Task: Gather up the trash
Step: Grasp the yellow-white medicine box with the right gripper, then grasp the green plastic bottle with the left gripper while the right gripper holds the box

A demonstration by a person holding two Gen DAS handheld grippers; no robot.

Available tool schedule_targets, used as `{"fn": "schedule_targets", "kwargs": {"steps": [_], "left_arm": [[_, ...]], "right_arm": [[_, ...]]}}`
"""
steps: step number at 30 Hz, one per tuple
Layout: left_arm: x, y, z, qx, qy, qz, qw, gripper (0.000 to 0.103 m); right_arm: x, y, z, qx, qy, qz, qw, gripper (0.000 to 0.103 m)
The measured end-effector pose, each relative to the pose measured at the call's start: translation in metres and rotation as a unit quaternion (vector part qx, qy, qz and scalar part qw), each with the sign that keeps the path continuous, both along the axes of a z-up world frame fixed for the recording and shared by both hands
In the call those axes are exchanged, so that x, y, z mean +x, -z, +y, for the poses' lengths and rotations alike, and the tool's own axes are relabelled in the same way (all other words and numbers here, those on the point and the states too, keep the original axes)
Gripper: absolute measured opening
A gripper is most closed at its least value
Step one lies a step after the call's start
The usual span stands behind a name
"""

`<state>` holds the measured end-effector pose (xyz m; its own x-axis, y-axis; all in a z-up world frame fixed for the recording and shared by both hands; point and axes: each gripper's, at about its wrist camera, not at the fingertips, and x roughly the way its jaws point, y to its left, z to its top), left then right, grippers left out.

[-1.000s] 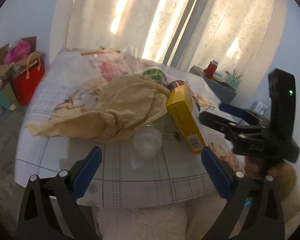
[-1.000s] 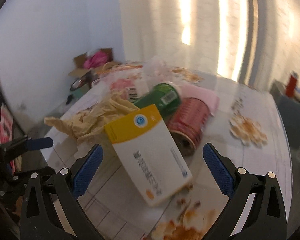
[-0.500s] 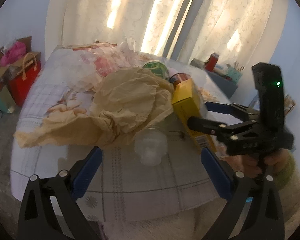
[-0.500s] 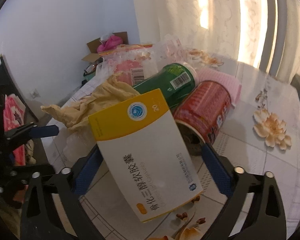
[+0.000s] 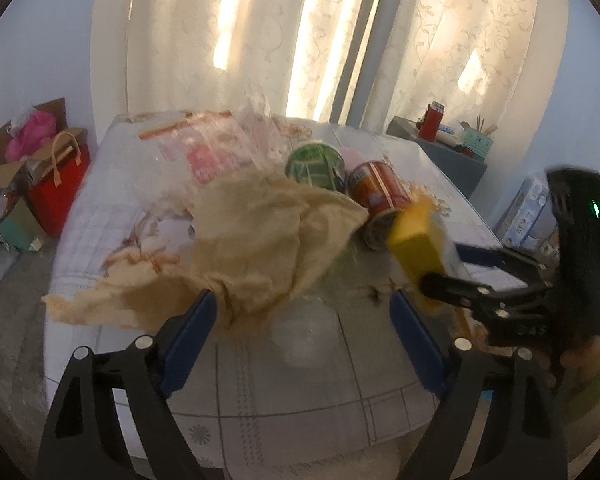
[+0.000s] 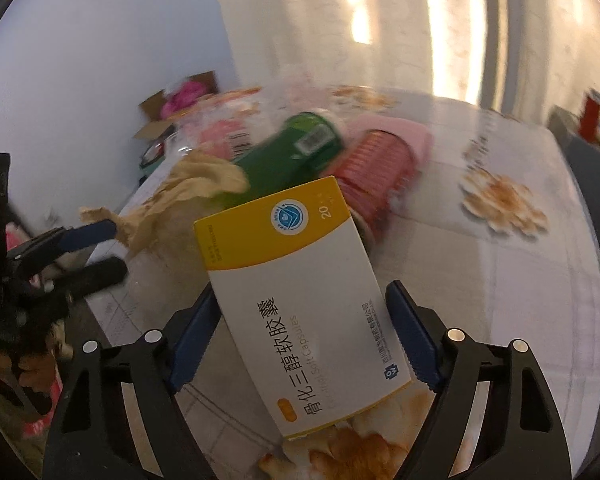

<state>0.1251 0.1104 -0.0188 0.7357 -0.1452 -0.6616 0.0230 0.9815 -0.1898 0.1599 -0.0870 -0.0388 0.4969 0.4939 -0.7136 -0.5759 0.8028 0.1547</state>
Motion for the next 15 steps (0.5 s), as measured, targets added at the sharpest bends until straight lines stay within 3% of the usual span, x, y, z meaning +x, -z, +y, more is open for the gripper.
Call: {"fn": "schedule_targets", "kwargs": {"steps": [6, 15], "left_arm": [[0.016, -0.007, 0.013, 0.012, -0.034, 0.007, 0.9993, 0.077], [0.04, 0.024, 0.046, 0.071, -0.132, 0.102, 0.9835, 0.07]], "right_arm": [[-0.006, 0.006, -0.026, 0.011, 0.061, 0.013, 0.998, 0.077], [-0.001, 0.018, -0.038, 0.036, 0.084, 0.036, 0.995, 0.075]]}}
